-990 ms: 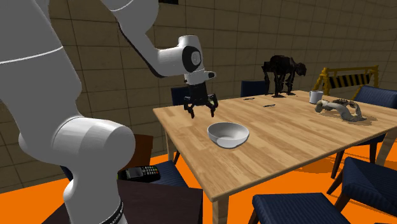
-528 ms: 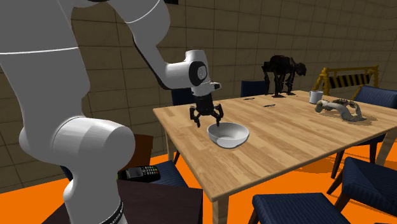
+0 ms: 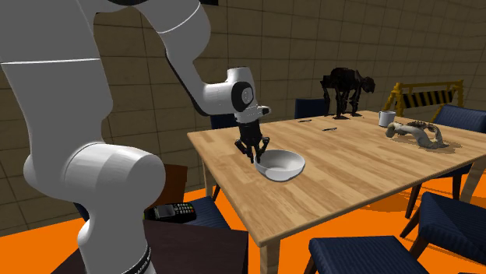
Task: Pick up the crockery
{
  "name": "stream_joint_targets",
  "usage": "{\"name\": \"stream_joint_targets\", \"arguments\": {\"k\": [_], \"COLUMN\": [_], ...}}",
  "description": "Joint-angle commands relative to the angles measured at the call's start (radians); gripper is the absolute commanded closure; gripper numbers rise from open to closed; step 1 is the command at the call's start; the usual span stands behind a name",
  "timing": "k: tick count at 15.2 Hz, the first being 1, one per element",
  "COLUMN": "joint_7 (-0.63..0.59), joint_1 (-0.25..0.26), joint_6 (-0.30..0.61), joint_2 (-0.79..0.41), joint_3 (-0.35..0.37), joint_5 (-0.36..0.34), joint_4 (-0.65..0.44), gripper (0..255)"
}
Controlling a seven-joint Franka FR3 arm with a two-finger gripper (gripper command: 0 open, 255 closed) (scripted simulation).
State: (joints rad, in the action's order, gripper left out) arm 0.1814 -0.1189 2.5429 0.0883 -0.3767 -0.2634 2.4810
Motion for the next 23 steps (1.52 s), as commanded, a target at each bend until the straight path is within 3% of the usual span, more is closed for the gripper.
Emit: {"name": "stream_joint_targets", "arguments": {"k": [1, 6, 23], "joint_7": [0.0, 0.0, 0.01], "joint_1": [0.0, 0.0, 0.002], "joint_6": [0.001, 0.001, -0.225], "joint_2": [-0.001, 0.0, 0.139], "joint_3": [0.0, 0.0, 0.02], "joint_5": [0.0, 0.0, -0.008], "joint_4": [0.0, 0.002, -0.088], "gripper": [255, 255, 255]}}
